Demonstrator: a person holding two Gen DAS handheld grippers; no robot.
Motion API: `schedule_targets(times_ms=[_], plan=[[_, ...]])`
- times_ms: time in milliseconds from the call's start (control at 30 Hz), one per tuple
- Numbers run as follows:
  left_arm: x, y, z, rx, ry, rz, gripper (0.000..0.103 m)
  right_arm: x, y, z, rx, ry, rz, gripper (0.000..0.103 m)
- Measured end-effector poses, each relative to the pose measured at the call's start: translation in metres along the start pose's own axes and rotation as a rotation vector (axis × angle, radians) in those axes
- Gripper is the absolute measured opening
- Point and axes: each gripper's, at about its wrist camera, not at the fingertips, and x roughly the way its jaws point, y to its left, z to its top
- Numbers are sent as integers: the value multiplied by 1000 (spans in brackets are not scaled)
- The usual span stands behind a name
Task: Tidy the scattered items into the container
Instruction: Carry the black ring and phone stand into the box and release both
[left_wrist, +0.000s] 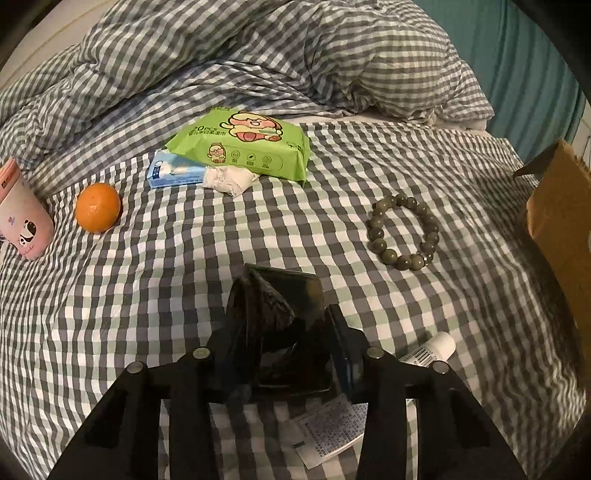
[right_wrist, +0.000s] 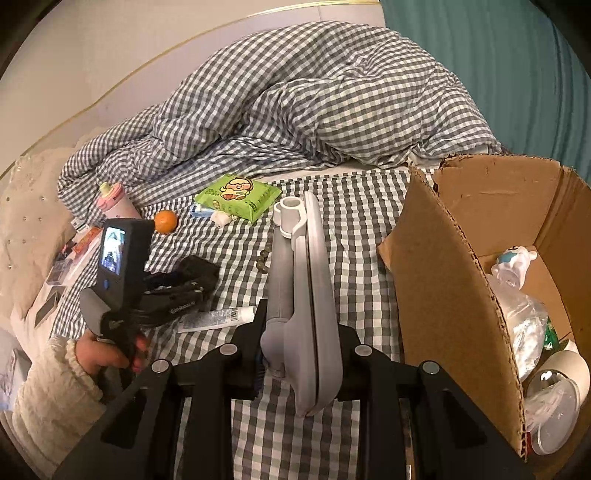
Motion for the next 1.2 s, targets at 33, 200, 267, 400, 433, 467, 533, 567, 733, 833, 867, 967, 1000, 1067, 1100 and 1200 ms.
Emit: schedule_targets(times_ms=[33,200,267,400,433,467,533,567,733,833,867,967,1000,1067,1100,1200], plan=[[-3,0,0,-2,-6,-5,12,0,0,0,0,-1,0,25],[-21,5,3,-30,-8,-16,11,-4,8,1,-9,-6,4,25],[-27,8,2,-37,-13,-23,11,-8,12,0,-17,-11,10,25],[-47,6,2,-38,-28,-16,11,-19,18,1,-31,-30,17,25],[-56,3,3,-31,-40,-18,11,-23,20,2,-34,-36,17,25],[-64,-1,5,-21,-52,-22,11,-27,20,3,-37,-42,17,25],[-86,-13,14,1,-87,-35,11,-38,20,5,-37,-60,13,25],[-96,-20,19,10,-99,-49,11,-44,20,6,-37,-68,8,25],[-149,-73,39,75,-173,-139,11,-84,15,12,-43,-121,-44,25],[-175,-114,47,126,-207,-196,11,-112,-2,11,-19,-158,-85,25],[-183,-129,50,147,-216,-216,11,-122,-11,9,0,-170,-100,25],[-201,-176,59,203,-228,-311,11,-146,-41,3,48,-190,-153,25],[-205,-193,62,220,-233,-341,11,-152,-53,0,67,-192,-180,25],[-208,-220,67,249,-234,-368,11,-163,-75,-4,100,-190,-228,25],[-208,-233,69,261,-230,-380,11,-168,-88,-7,120,-184,-247,25],[-197,-274,74,299,-205,-415,11,-172,-122,-15,166,-159,-294,25]])
